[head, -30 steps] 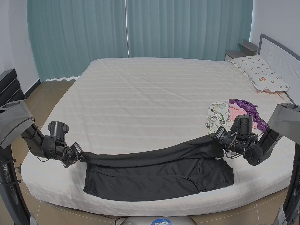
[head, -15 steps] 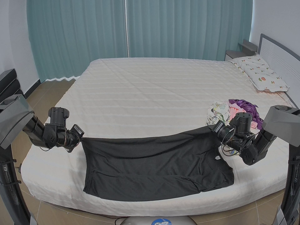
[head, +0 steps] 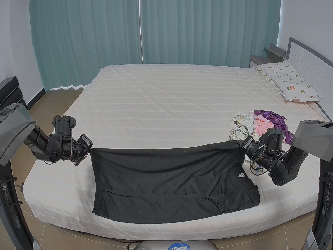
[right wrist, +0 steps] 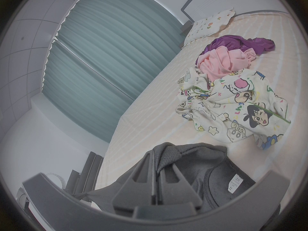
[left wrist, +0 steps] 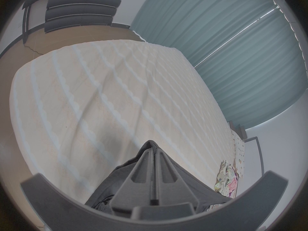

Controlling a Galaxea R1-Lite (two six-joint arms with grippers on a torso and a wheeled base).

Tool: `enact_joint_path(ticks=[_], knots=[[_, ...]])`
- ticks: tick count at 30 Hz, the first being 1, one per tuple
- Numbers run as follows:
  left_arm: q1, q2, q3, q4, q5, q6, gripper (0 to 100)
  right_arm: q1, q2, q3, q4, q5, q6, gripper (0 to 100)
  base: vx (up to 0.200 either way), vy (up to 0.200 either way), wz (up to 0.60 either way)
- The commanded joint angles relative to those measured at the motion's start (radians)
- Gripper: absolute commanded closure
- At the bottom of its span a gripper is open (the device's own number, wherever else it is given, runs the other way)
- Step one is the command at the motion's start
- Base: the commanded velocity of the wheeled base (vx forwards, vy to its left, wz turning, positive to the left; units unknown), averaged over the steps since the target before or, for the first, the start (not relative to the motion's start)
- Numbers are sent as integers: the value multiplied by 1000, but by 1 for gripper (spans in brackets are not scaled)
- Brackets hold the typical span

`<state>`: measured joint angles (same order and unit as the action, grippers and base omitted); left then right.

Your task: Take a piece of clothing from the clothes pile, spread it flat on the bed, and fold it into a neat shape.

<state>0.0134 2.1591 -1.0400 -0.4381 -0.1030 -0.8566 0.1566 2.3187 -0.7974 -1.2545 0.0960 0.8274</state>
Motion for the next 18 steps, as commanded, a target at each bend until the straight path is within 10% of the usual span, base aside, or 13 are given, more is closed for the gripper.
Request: enact_joint_path(ticks=[1,18], knots=[[0,-12,-14,-1,5,-1,100,1,34,-28,-8,13,-2,100,0,0,0],[-3,-10,15,12,42,54,100,-15,82,26,-180,47,-8,100,0,0,0]])
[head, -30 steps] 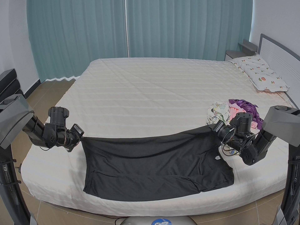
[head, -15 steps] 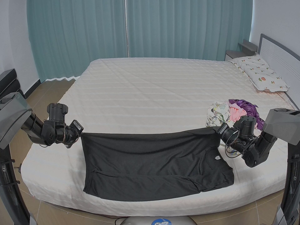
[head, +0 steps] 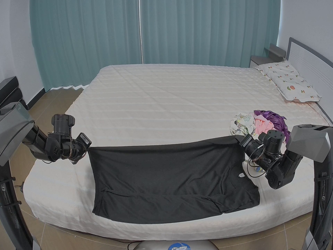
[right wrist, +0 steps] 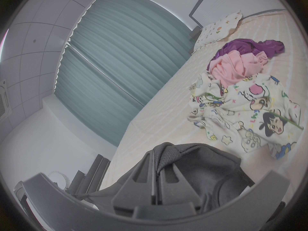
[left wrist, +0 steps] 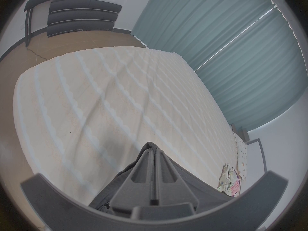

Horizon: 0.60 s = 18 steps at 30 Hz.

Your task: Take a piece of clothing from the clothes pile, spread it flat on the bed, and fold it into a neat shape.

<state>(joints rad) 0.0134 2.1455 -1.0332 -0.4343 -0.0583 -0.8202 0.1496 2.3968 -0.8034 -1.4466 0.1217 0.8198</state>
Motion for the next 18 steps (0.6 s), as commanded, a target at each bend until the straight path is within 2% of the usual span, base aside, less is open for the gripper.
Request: enact_joint_path(ticks=[1,4,9,14,18], knots=[[-4,8,16,8,-3,26,100,-15,4,41,15,36,-2,100,0,0,0],[-10,19,38,0,8,62,100,-25,12,70,15,65,-16,100,0,0,0],[-12,22,104,0,9,116,100,-42,30,142,14,110,-105,100,0,0,0],[-16,43,179,-3,14,220,100,-47,47,204,17,139,-177,100,0,0,0],[-43,108,182,2,38,233,100,-41,78,244,18,159,-246,100,0,0,0]])
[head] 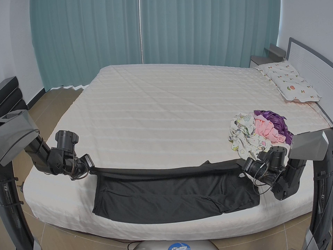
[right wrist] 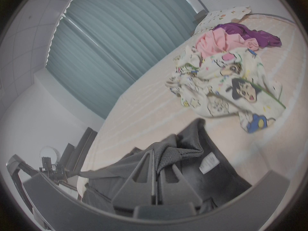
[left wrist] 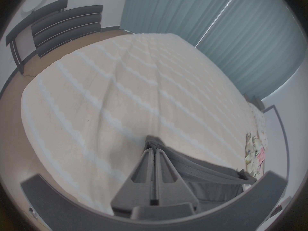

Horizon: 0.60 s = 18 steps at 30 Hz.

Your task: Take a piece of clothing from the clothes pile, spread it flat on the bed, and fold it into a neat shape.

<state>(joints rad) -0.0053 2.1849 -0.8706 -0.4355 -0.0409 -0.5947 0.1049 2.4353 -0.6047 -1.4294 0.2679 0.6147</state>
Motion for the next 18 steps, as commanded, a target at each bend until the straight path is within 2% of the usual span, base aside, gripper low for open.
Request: enact_joint_path(ticks=[1,4,15,16,17,18], knots=[[-28,79,19,4,38,7,100,6,41,51,1,14,-52,100,0,0,0],[-48,118,19,4,78,7,100,6,42,63,1,14,-75,100,0,0,0],[-59,133,33,9,101,24,100,13,54,94,6,11,-135,100,0,0,0],[-59,133,35,9,102,24,100,13,54,94,6,11,-135,0,0,0,0],[-61,133,35,9,107,24,0,13,54,89,20,10,-133,0,0,0,0],[-62,133,35,9,110,24,0,15,53,86,30,7,-133,0,0,0,0]])
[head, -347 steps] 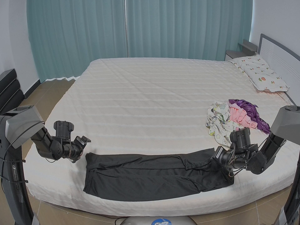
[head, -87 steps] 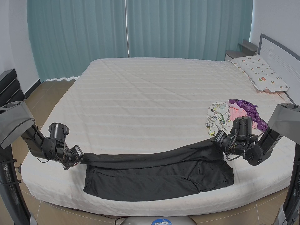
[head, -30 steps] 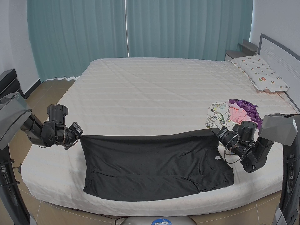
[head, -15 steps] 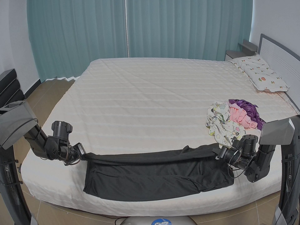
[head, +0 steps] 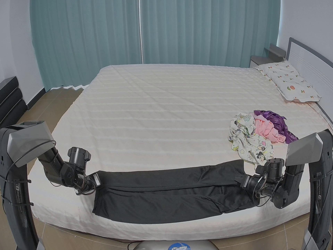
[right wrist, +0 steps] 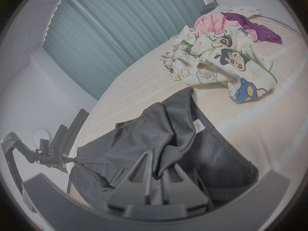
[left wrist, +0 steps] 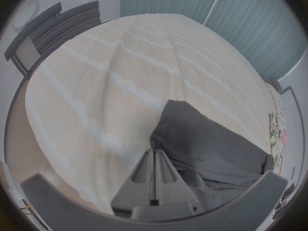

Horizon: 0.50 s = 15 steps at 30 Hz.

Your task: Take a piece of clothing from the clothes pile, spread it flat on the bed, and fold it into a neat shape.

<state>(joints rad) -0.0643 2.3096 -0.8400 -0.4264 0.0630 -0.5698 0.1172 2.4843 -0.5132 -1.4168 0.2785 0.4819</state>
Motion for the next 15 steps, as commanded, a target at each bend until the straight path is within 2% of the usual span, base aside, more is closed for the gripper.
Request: enact_joint_path(ticks=[1,11,13,14,15], knots=[[-5,8,6,0,6,-1,0,2,4,-5,19,-4,0,0,0,0,0],[17,-70,62,18,5,-10,0,-31,-73,48,6,-32,35,0,0,0,0],[58,-148,76,61,-28,-13,0,-41,-133,111,-30,-90,119,0,0,0,0],[67,-173,82,83,-51,-15,0,-50,-143,134,-56,-99,156,0,0,0,0],[67,-173,82,83,-51,-15,0,-50,-143,134,-56,-99,156,0,0,0,0]])
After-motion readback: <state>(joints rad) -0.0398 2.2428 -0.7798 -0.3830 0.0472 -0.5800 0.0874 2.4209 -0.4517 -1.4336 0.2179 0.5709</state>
